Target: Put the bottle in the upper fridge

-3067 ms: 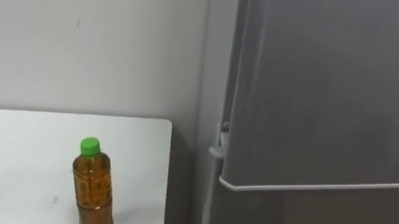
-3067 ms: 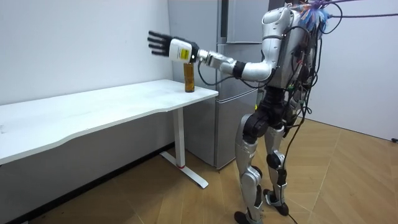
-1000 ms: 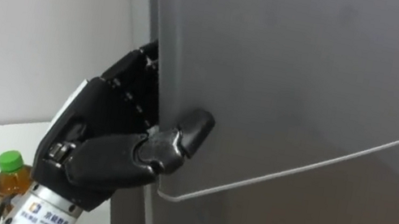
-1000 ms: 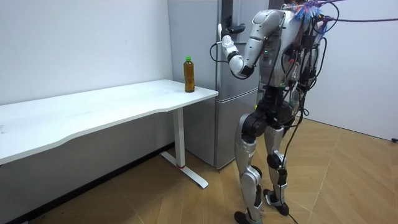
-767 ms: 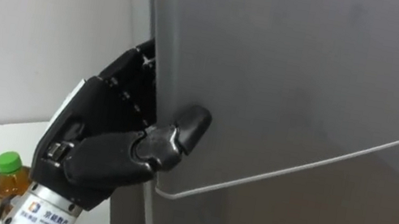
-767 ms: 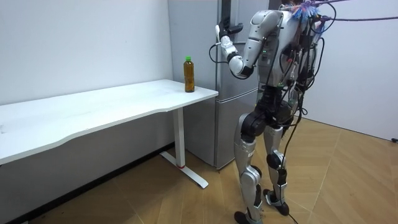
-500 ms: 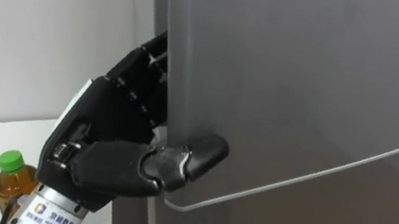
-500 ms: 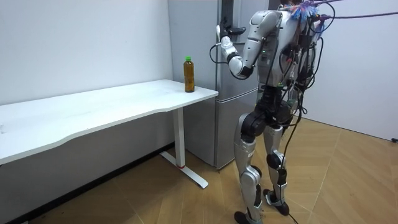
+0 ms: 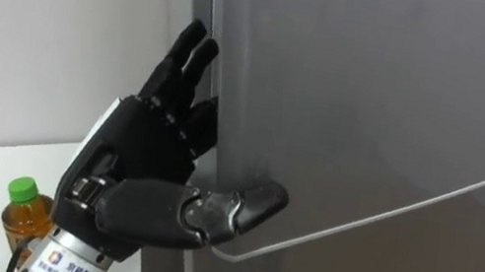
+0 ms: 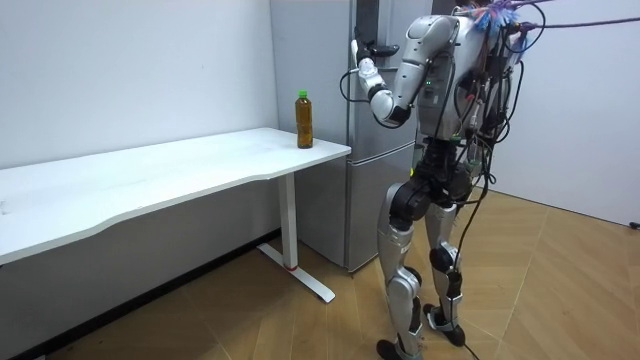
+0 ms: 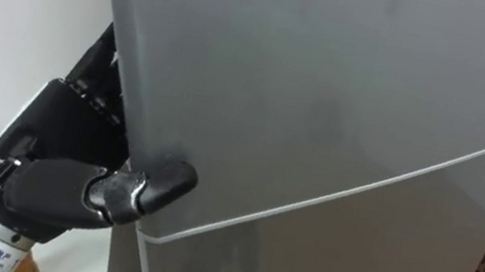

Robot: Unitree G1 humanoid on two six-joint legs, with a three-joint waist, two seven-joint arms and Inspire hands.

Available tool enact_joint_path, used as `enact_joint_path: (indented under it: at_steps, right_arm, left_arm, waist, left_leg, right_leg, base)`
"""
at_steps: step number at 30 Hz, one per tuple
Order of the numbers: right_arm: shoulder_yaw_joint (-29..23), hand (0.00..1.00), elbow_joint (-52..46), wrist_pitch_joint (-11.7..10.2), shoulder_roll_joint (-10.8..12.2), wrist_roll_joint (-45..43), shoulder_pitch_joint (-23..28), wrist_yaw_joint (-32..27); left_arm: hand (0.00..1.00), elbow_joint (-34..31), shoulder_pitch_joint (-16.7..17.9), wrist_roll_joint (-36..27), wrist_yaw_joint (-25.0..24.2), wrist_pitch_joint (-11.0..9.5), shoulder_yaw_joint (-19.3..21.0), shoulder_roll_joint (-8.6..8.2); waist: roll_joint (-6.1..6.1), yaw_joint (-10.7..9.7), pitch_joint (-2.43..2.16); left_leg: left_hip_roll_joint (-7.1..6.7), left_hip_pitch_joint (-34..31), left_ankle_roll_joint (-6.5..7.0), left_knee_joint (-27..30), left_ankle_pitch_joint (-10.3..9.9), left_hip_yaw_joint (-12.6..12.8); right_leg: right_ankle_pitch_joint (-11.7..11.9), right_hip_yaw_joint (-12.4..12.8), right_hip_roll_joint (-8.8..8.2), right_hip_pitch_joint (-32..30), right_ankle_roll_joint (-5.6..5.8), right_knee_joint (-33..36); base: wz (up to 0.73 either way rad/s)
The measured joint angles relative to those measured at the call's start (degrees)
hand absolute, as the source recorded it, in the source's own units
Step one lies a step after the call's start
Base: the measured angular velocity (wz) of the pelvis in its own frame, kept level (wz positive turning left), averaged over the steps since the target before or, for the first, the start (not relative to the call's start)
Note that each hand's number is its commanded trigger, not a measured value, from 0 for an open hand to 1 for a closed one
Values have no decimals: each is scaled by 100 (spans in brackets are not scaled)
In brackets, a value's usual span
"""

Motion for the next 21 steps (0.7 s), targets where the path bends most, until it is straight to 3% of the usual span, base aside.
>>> enact_joint_path:
  at_steps: [7,11,21]
  right_arm:
    - [22,0,-1,-4,-15,18,2,30]
    - [172,0,-15,-67,-68,83,-3,53]
    - [343,0,-16,-67,-160,332,-63,56]
  left_arm:
    - [0,26,0,3,-48,-9,-35,-4]
    - [0,145,0,-4,-76,-162,-89,-92]
    - [0,161,0,-7,-75,-303,-400,-148]
  waist:
    - [8,-4,5]
    - [29,5,4]
    - [109,4,-10]
  left_leg:
    - [-2,-19,12,50,8,1]
    - [-2,-41,16,64,11,58]
    - [-4,-167,87,74,51,72]
  right_leg:
    - [15,18,-2,-14,2,0]
    - [27,162,-2,-67,5,5]
    - [202,302,0,-195,19,-1]
  base:
    - [0]
    - [-5]
    - [0]
